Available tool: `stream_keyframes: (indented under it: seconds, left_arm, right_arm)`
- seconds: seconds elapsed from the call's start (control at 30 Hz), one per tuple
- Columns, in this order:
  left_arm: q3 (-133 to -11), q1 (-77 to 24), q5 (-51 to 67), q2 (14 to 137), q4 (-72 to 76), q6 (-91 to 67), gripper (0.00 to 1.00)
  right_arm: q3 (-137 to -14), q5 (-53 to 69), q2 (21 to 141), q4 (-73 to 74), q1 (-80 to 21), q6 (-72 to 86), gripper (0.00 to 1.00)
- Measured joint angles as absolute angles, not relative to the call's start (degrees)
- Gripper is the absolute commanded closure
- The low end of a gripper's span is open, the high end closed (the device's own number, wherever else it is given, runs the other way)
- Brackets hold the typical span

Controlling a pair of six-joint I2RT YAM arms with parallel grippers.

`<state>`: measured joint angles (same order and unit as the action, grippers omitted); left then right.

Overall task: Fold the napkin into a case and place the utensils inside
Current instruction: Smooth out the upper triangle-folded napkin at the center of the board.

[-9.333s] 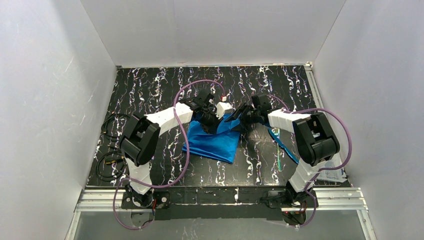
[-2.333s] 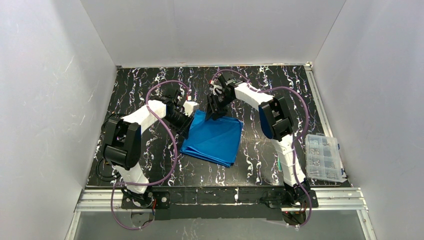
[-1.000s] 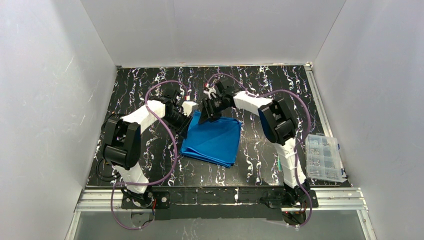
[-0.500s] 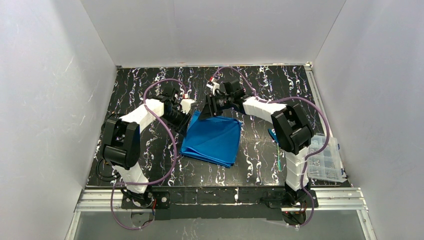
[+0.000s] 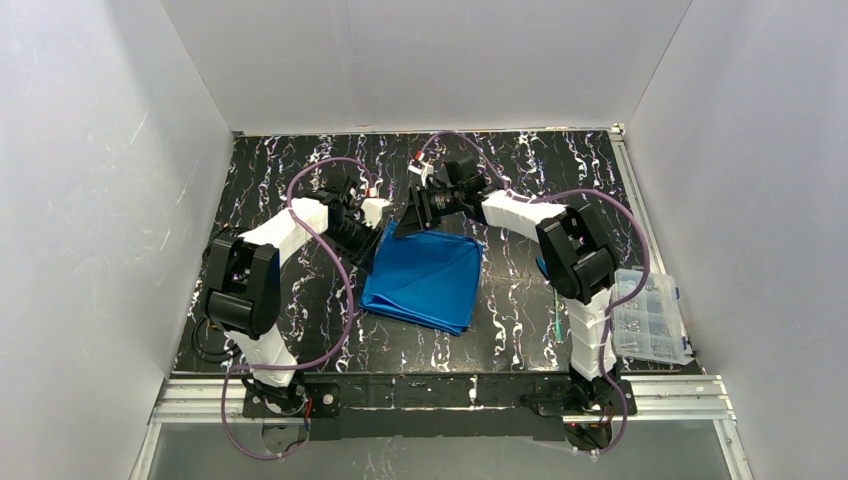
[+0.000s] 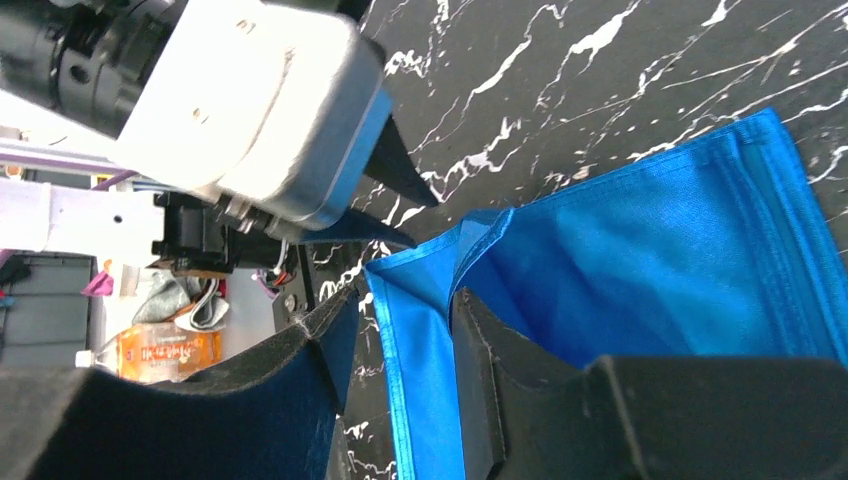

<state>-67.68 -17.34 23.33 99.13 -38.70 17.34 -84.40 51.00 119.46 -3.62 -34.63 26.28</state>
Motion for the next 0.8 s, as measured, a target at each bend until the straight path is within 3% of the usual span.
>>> stream_keyframes:
  seconds: [0.2, 0.3, 0.5, 0.67, 0.8]
  left_arm:
    - [-67.68, -17.34, 23.33, 99.13, -38.70, 17.32, 0.72]
    - [-67.68, -17.34, 23.31, 99.13, -38.70, 17.23, 0.72]
    - [-67.68, -17.26, 23.09, 99.13, -38.68, 16.91, 0.72]
    - [-67.70, -17.08, 22.90, 99.13, -38.61, 16.67, 0.72]
    - [-68.45, -16.97, 22.72, 99.15, -38.63, 15.99, 0.72]
  right_arm:
    - [-79.44, 51.66, 115.18, -4.43, -34.61, 25.30, 0.54]
    - [-79.22, 48.73, 114.85, -3.53, -34.48, 23.94, 0.49]
    - [-80.14, 34.04, 114.93, 3.62, -33.43, 20.95, 0.38]
    - [-82.41, 22.59, 115.02, 7.68, -33.30, 18.85, 0.36]
    - [-82.41, 20.45, 114.96, 7.75, -33.69, 18.98, 0.38]
